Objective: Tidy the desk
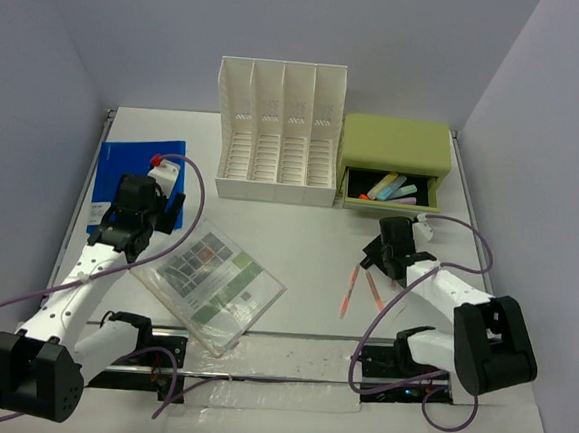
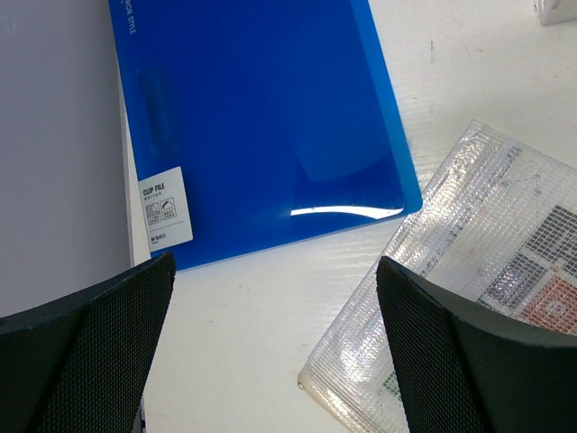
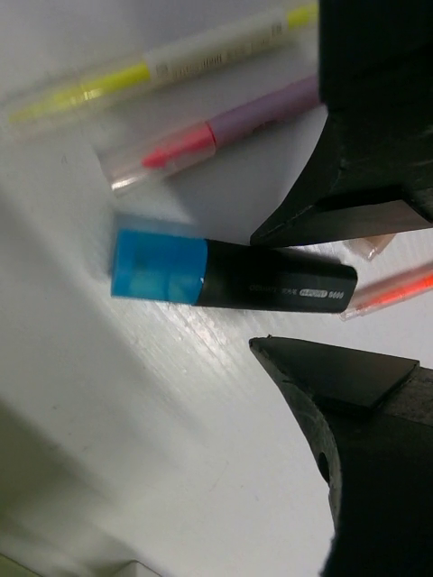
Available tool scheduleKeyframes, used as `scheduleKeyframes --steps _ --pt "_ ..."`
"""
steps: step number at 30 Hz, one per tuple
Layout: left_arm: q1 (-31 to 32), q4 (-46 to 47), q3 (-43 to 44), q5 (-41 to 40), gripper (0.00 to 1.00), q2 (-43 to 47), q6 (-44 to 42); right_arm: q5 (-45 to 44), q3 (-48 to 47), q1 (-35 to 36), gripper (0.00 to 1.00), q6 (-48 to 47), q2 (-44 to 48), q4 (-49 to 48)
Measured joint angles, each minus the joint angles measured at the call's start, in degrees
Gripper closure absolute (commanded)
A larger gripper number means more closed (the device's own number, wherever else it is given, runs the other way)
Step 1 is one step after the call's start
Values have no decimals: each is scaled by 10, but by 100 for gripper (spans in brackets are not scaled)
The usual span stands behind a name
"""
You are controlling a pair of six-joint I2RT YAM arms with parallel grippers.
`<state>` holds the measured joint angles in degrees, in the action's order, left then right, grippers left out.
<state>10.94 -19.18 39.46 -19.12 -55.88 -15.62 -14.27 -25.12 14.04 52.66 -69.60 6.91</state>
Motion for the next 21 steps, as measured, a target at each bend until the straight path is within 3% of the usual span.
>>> scheduleKeyframes --steps 10,21 --pt "0 -2 0 4 1 6 0 -36 -59 71 53 0 -58 56" --pt "0 -3 0 10 1 11 0 -98 -113 130 68 -17 -112 119"
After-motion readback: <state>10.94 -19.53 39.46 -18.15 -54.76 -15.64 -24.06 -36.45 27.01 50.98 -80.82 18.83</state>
